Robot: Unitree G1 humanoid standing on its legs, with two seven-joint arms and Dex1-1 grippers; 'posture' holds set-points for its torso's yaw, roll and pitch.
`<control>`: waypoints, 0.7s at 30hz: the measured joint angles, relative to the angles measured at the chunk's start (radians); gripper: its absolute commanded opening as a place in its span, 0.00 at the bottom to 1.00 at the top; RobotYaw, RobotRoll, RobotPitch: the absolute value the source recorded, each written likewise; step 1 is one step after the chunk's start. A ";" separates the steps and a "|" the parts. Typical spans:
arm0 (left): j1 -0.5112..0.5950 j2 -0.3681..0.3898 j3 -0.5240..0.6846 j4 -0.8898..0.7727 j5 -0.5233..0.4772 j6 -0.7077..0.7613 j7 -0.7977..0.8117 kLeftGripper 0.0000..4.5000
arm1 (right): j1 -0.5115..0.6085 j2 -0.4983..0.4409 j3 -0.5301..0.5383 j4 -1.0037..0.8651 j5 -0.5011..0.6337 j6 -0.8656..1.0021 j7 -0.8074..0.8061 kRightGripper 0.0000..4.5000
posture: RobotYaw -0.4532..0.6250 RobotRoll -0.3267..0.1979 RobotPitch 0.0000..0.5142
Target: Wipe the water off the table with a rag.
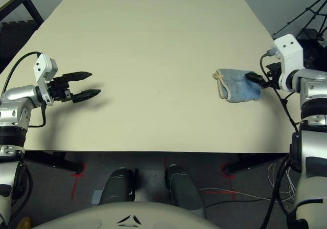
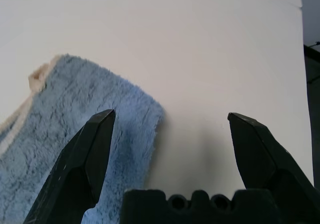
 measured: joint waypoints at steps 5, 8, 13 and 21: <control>-0.034 -0.023 0.082 0.099 0.019 -0.100 0.225 1.00 | 0.002 0.067 -0.169 0.006 0.141 -0.127 -0.045 1.00 | 0.28 0.62 0.13; -0.047 -0.024 0.149 0.140 0.020 -0.130 0.363 1.00 | 0.020 0.087 -0.227 0.008 0.189 -0.198 -0.061 1.00 | 0.30 0.62 0.15; -0.050 -0.024 0.206 0.203 0.026 -0.150 0.541 1.00 | 0.048 0.117 -0.282 0.018 0.238 -0.272 -0.084 1.00 | 0.31 0.62 0.16; -0.092 -0.022 0.245 0.295 0.049 -0.171 0.731 1.00 | 0.096 0.131 -0.306 0.062 0.248 -0.355 -0.136 1.00 | 0.32 0.62 0.18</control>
